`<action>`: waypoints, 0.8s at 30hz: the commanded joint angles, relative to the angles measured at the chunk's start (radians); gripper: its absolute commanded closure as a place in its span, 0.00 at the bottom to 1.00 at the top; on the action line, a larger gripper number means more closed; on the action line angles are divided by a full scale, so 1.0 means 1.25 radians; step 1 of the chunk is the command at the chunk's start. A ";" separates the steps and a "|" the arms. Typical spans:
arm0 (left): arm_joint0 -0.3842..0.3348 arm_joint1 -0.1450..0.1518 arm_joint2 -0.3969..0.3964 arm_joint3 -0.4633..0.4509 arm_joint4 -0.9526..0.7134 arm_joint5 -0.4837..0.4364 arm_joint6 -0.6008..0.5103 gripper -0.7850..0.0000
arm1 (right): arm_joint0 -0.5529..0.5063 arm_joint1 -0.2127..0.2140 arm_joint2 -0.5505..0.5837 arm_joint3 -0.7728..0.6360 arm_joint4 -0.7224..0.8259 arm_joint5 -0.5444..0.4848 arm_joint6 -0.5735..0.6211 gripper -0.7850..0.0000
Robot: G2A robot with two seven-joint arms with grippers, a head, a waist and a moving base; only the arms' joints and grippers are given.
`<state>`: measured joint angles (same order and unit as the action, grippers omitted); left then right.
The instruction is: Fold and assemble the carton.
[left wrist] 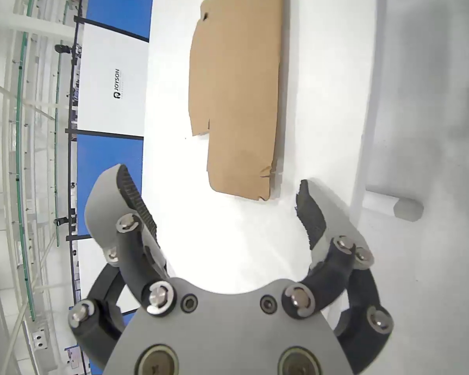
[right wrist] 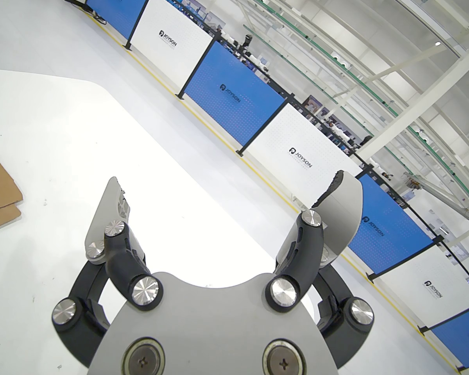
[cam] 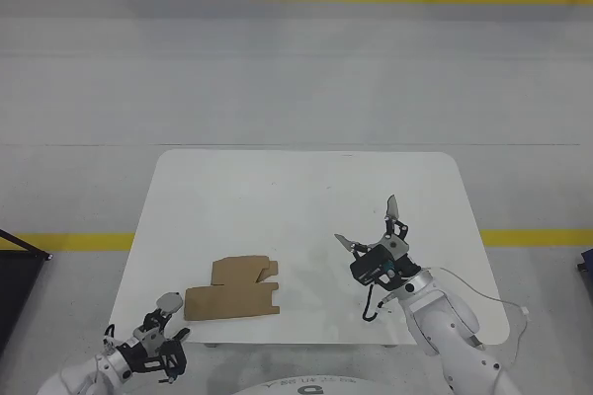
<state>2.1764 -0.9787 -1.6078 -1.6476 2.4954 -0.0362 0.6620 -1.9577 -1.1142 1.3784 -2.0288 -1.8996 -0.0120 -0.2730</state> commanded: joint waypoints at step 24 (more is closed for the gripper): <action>-0.028 -0.007 0.084 -0.119 0.079 -0.092 -0.266 0.50 | 0.000 0.000 0.000 0.000 0.000 0.000 0.000 0.00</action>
<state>2.1407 -0.9866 -1.5062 -1.7956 2.5924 -0.1537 0.3389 -1.9577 -1.1142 1.3784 -2.0288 -1.8996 -0.0120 -0.2730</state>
